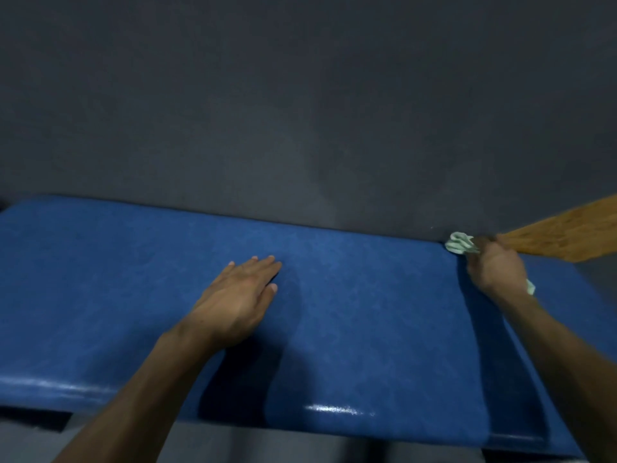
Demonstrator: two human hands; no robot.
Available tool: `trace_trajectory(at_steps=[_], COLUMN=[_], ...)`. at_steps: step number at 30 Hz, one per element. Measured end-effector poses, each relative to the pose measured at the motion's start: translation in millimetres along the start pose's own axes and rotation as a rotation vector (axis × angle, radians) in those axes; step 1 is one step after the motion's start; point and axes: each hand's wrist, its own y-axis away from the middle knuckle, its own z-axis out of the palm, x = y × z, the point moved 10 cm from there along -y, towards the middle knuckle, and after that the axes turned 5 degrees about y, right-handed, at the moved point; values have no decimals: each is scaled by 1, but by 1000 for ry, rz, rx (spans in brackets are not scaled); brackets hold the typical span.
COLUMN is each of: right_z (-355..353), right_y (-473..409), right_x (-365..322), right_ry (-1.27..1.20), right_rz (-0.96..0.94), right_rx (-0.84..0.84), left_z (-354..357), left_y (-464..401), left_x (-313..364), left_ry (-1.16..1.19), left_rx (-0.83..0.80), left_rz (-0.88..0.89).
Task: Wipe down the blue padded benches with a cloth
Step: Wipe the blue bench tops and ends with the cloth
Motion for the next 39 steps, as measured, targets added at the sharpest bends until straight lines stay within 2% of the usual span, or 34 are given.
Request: trace_trajectory(at_steps=[4,10,13,15,18,22,24,29,35,37,39], right_z=[11,12,11,10,4,-1,3,5,6,9,13], right_y=[3,33,53,53,37,10,5,30,61,72,70], right_x=[-76,-249,-309,-312,-269,-177,-164,-247,-368,-390,-383], right_ry=[5,-118,-173,-184,-84,3,2,0,-207,-278,-300], right_rz=[-85,-329,-488,-554,-571,-349,-271,-358,-476,-540,-559], right_rx=[58,63,58,51,79,90,41,-4,2,10,20], left_z=[-3,-6,-7,-8,-7,-9,-11,-17,-20,-21,-24], left_y=[3,7,5,3,3,6,9,14,22,25,26], left_x=[-5,-14,-16,-15,-14,-14,-16,-23,-35,-41,-44], left_ry=[-7,-20,-24,-23,-26,-22,-16,-11,-32,-39,-38], left_rx=[0,-4,6,14,17,16,14,43,49,47,47], left_rz=[-21,-43,-46,-41,-32,-27,-29,-42,-51,-59,-64])
